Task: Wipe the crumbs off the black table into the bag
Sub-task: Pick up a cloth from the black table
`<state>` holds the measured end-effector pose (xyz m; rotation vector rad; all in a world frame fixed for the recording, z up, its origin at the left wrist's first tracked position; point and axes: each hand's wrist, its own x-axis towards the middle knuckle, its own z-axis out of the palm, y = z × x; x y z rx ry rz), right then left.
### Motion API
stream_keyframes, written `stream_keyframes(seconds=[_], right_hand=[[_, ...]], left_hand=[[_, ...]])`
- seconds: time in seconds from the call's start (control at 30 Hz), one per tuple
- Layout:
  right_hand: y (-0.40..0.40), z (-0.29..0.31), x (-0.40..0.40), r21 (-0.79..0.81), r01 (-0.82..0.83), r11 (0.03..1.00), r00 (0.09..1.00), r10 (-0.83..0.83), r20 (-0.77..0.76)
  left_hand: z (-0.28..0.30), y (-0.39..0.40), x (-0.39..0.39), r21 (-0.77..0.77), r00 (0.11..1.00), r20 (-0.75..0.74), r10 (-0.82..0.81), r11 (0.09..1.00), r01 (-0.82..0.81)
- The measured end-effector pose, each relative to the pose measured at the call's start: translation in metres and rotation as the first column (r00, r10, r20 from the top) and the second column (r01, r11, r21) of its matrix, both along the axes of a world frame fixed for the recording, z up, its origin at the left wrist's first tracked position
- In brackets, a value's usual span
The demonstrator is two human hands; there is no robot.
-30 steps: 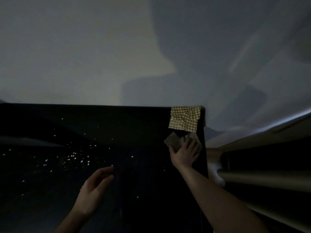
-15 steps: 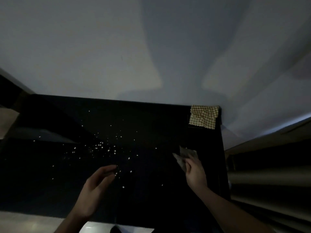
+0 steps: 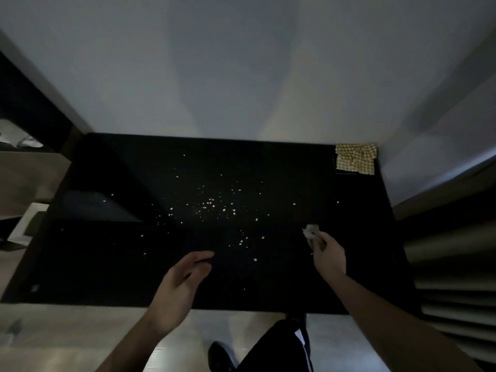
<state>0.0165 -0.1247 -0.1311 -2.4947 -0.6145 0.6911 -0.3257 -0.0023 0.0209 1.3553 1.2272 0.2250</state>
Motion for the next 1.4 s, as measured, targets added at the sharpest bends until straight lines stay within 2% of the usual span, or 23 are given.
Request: stream_keyframes(seconds=[0.07,0.13,0.27,0.33,0.5,0.63,0.8,0.93,1.13,1.3,1.4], right_hand=[[-0.002,0.038,-0.054,0.167,0.024,0.986,0.997,-0.013,-0.072],[-0.006,0.078,-0.105,0.265,0.041,0.963,0.986,0.004,-0.168],[-0.01,0.135,-0.182,0.379,0.13,0.916,0.913,0.038,-0.406],[0.0,0.148,-0.206,0.407,0.139,0.903,0.884,0.072,-0.462],[0.055,0.147,-0.233,0.413,0.067,0.908,0.834,0.176,-0.523],[0.116,0.146,-0.25,0.417,-0.105,0.903,0.83,0.311,-0.463],[0.173,0.149,-0.275,0.472,-0.172,0.865,0.796,0.404,-0.451],[0.196,0.146,-0.298,0.433,-0.11,0.895,0.82,0.328,-0.469],[0.211,0.139,-0.37,0.342,0.026,0.939,0.828,0.172,-0.534],[0.232,0.133,-0.465,0.295,0.156,0.943,0.851,0.023,-0.524],[0.24,0.134,-0.515,0.289,0.204,0.935,0.856,-0.027,-0.516]], left_hand=[[0.008,-0.008,-0.032,-0.008,1.0,0.002,0.01,1.0,-0.01],[0.015,-0.012,-0.062,-0.03,0.999,0.006,0.043,0.999,-0.043],[0.026,-0.001,-0.102,-0.031,0.996,0.023,0.085,0.996,-0.085],[0.03,0.014,-0.11,-0.018,0.995,0.037,0.092,0.996,-0.092],[0.04,0.061,-0.12,0.028,0.99,0.046,0.132,0.991,-0.134],[0.052,0.092,-0.144,0.088,0.98,0.047,0.191,0.977,-0.195],[0.048,0.126,-0.191,0.113,0.961,-0.017,0.276,0.956,-0.272],[0.05,0.17,-0.209,0.075,0.963,0.005,0.268,0.961,-0.267],[0.03,0.242,-0.253,0.018,0.993,0.053,0.109,0.994,-0.11],[0.004,0.281,-0.336,-0.03,1.0,0.03,-0.003,1.0,0.004],[-0.008,0.3,-0.388,-0.057,1.0,-0.01,-0.015,0.998,0.015]])
